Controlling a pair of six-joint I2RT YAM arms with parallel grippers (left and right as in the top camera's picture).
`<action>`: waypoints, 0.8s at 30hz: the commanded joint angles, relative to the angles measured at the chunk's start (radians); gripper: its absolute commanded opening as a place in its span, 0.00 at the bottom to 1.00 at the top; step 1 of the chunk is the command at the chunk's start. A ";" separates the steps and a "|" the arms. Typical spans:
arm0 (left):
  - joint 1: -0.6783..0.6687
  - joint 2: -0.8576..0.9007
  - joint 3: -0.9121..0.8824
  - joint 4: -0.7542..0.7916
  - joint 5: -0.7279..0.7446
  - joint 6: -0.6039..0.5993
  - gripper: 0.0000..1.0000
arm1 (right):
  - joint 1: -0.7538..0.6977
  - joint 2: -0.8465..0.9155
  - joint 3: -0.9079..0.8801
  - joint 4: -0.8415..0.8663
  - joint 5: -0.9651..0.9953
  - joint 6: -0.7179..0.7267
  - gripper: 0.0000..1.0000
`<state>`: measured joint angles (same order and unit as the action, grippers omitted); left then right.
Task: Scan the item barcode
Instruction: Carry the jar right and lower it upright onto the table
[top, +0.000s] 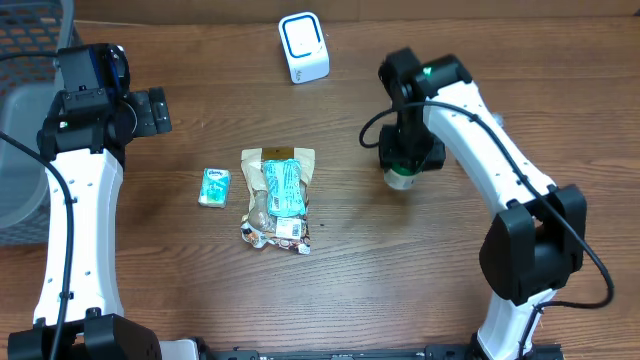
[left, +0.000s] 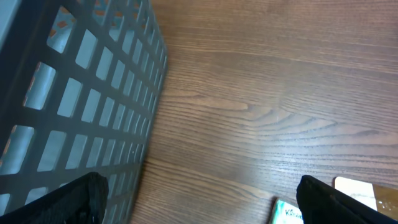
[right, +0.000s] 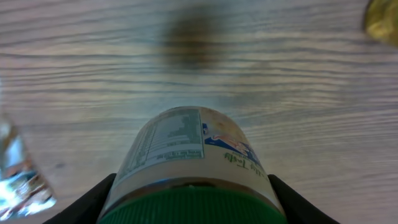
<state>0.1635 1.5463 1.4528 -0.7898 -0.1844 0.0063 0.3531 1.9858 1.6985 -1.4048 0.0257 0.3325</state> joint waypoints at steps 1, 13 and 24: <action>-0.007 -0.013 0.015 0.001 0.002 -0.010 1.00 | -0.027 -0.010 -0.084 0.042 0.000 0.020 0.10; -0.007 -0.013 0.015 0.000 0.002 -0.010 1.00 | -0.063 -0.010 -0.274 0.163 0.084 0.023 0.17; -0.007 -0.013 0.015 0.001 0.002 -0.010 1.00 | -0.063 -0.011 -0.298 0.193 0.150 0.064 0.69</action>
<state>0.1635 1.5463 1.4528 -0.7898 -0.1844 0.0063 0.2943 1.9854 1.4105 -1.2137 0.1459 0.3817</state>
